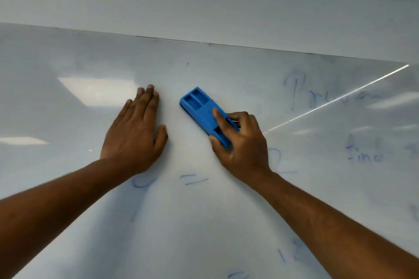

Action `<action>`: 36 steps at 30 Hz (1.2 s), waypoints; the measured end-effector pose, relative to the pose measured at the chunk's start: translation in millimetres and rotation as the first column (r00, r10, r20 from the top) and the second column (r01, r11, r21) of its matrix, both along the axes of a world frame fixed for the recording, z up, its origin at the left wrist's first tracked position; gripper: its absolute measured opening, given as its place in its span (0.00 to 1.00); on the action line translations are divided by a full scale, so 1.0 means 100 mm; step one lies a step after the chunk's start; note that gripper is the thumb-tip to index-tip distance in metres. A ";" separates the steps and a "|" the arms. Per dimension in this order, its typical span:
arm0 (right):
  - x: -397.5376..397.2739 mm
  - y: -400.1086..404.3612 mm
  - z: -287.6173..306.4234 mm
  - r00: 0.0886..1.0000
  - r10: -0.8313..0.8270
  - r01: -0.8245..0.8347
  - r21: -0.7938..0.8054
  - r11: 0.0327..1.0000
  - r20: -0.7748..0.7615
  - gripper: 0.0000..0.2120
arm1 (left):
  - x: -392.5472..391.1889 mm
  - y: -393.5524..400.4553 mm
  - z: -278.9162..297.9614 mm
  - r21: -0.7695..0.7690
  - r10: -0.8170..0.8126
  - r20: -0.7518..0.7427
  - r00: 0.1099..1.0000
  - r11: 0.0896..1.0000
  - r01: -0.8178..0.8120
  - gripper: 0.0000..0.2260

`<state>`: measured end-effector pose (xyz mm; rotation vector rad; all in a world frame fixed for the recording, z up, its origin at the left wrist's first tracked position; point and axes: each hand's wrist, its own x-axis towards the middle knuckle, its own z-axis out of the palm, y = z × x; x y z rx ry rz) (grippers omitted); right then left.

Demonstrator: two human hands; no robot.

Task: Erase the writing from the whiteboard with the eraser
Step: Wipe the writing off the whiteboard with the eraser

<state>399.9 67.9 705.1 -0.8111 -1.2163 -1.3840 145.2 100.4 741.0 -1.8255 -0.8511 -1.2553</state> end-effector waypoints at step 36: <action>2.69 -0.48 0.24 0.989 -0.144 0.143 0.053 0.988 0.022 0.28 | 2.33 -0.27 0.18 0.107 0.042 0.060 0.997 0.993 -0.048 0.40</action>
